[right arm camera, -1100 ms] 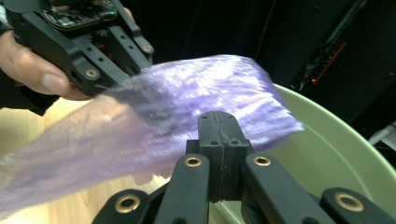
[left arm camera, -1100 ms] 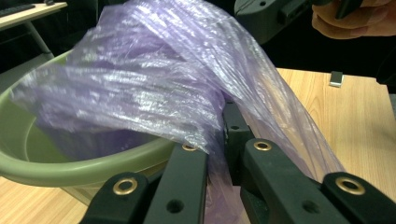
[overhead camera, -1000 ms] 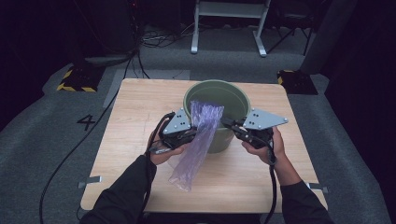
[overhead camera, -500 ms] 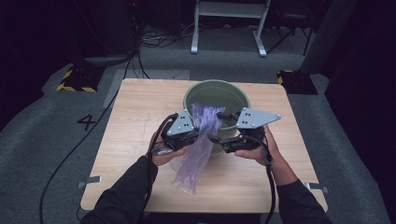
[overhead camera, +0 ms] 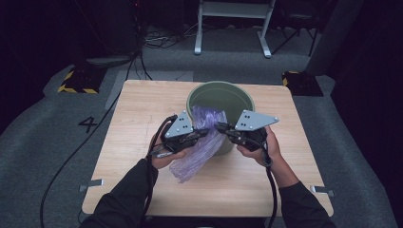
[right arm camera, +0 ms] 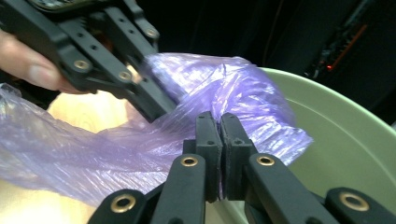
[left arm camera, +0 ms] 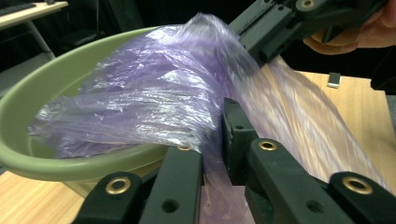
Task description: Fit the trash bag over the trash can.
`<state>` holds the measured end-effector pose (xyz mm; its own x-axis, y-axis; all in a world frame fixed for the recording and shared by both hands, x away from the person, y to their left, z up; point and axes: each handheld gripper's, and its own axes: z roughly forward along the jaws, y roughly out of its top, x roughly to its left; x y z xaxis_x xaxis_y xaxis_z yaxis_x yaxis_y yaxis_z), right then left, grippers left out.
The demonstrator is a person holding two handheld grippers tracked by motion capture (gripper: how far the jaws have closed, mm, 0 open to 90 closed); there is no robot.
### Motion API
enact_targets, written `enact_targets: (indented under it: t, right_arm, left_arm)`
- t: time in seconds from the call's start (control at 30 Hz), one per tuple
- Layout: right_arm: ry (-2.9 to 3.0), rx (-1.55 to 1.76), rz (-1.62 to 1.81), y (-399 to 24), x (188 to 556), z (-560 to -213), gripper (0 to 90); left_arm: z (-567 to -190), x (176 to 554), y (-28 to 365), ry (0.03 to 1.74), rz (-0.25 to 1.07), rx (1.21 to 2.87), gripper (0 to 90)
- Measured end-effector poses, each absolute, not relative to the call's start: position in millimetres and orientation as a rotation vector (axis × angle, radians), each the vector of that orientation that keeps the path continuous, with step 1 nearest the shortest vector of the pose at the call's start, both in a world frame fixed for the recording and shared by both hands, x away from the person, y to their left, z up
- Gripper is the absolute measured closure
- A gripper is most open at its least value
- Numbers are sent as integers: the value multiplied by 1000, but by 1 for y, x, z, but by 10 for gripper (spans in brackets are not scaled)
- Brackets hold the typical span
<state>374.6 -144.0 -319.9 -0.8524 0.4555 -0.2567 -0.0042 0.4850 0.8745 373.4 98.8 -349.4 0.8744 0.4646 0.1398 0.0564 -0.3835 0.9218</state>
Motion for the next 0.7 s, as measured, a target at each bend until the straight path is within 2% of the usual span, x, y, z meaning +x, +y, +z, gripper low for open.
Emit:
enact_targets:
  t: [0.7]
  right_arm:
    - [2088, 669, 1310, -205, 405, -319, 900]
  left_arm:
    - [-340, 382, 114, 408, 448, 1905, 843]
